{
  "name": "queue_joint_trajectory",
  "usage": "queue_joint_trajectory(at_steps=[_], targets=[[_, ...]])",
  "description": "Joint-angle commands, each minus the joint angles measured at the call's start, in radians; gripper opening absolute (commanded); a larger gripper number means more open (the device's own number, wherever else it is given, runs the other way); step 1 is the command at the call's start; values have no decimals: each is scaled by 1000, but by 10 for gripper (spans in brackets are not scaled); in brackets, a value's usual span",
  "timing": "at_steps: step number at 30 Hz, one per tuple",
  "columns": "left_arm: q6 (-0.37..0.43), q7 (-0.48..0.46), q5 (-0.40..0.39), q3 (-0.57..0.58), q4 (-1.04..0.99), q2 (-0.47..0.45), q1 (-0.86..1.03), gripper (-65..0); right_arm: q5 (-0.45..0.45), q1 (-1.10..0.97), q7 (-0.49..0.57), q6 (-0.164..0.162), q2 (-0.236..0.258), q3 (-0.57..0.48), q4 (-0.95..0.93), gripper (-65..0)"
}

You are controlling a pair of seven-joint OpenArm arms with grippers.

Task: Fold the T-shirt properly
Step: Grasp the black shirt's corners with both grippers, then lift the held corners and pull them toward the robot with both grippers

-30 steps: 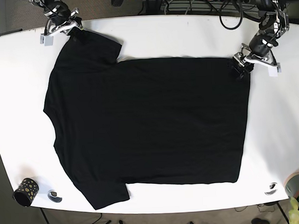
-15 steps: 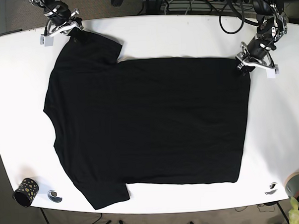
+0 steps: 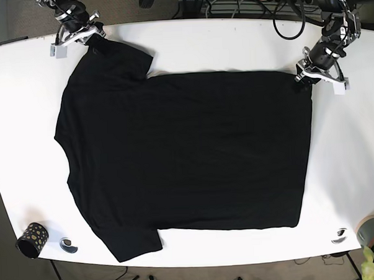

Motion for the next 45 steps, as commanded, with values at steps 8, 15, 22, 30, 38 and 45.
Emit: queue_joint_trajectory(at_steps=[8,15,22,30,38,45], targets=[[-46,-13,38,-136,146,-28,134,-649,13,-83,11,14,6,5,65,-650],[-129,-10,38,-229,155,-32,246,-649,13,-166,0,69,10,-22,125,-650],[-195,-9,35,-263,212,-29,318,-649,10,-189,-23,80,12,-53,212,-650],[-195,143,32,-268,269,-26,226,-650,9,-26,-130,77,15,-47,209,-650],[-195,278,31,-258,269,-23,25,-650,6,158,-204,77,15,-44,192,-650],[-195,366,40,-262,246,-23,-136,-650,4,301,-209,77,41,-44,123,-650]])
